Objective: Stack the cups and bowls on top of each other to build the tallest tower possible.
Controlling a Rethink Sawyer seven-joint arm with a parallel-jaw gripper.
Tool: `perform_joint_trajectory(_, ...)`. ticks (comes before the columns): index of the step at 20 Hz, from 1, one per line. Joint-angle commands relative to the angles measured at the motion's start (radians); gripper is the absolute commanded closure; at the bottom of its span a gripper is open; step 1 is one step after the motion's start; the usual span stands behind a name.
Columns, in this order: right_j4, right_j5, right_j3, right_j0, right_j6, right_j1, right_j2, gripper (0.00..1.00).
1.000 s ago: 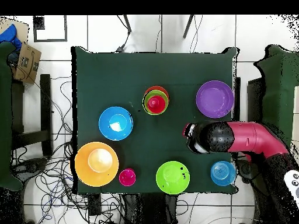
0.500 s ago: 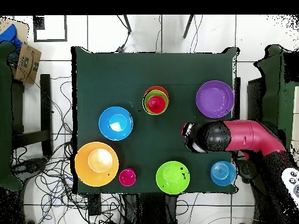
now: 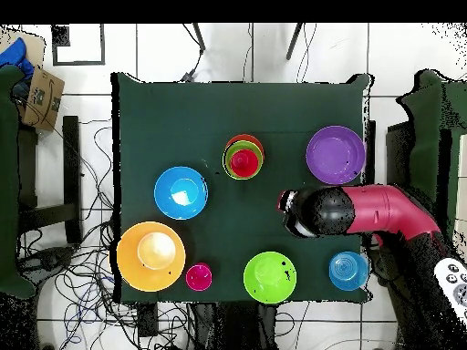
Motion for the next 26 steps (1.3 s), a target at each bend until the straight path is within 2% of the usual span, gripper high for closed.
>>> perform_joint_trajectory(1,-0.062,-0.052,0.081,0.071,-0.117,0.042,0.008,0.0)
perform_joint_trajectory(4,-0.045,-0.057,0.108,0.097,-0.06,0.023,-0.004,0.0)
perform_joint_trajectory(10,-0.069,-0.132,0.145,0.151,0.049,0.029,-0.061,0.0)
perform_joint_trajectory(16,-0.074,-0.206,0.19,0.186,0.114,0.016,-0.123,0.0)
perform_joint_trajectory(26,-0.053,-0.269,0.197,0.204,0.071,0.014,-0.184,0.0)
